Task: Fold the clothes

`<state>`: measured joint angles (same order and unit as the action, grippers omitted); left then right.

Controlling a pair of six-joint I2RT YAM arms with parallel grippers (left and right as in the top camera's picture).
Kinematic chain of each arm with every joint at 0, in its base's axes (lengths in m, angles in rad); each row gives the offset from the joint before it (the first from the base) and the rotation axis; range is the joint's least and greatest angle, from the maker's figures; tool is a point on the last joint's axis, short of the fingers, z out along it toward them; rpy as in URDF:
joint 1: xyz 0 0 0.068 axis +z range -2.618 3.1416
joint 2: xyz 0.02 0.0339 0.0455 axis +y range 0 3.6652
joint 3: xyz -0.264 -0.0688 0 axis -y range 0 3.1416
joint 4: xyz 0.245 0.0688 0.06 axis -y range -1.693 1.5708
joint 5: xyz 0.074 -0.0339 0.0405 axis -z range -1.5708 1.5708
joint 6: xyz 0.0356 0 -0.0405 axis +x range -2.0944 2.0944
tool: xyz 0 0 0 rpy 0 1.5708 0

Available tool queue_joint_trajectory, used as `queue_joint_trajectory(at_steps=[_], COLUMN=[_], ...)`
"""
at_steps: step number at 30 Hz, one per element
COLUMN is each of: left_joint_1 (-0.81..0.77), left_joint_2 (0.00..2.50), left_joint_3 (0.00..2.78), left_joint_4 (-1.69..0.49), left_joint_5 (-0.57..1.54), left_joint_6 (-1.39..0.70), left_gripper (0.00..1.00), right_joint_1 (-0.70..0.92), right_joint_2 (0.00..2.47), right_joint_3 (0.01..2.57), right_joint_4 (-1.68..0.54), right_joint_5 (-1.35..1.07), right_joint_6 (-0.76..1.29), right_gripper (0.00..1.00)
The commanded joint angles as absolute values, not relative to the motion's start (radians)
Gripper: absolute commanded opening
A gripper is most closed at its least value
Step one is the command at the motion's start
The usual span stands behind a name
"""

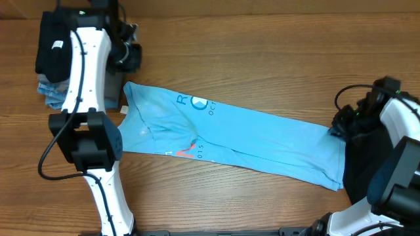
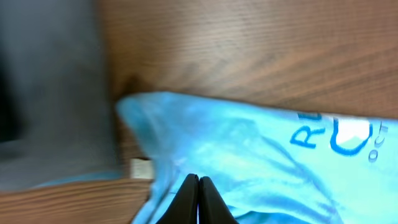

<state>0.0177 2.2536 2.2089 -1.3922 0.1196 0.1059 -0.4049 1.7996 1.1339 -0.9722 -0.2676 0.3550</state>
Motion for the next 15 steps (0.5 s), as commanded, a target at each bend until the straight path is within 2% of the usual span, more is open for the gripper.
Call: queue_joint_trajectory(at_steps=[1, 7, 15], left_joint_1=[-0.004, 0.015, 0.090], left_joint_2=[2.257, 2.257, 2.257], left_joint_3=[2.065, 1.800, 1.595], left_joint_4=[-1.355, -1.151, -1.008], left_joint_5=[0.150, -0.018, -0.112], left_joint_6=[0.130, -0.001, -0.124], left_gripper=[0.04, 0.04, 0.04], right_joint_1=[-0.403, -0.400, -0.399], right_joint_2=[1.803, 1.803, 1.811], right_joint_3=[1.052, 0.918, 0.888], right_joint_4=[-0.895, -0.687, -0.558], right_joint_5=[-0.241, -0.157, -0.108], right_joint_6=[0.496, 0.621, 0.621], right_gripper=[0.10, 0.08, 0.07])
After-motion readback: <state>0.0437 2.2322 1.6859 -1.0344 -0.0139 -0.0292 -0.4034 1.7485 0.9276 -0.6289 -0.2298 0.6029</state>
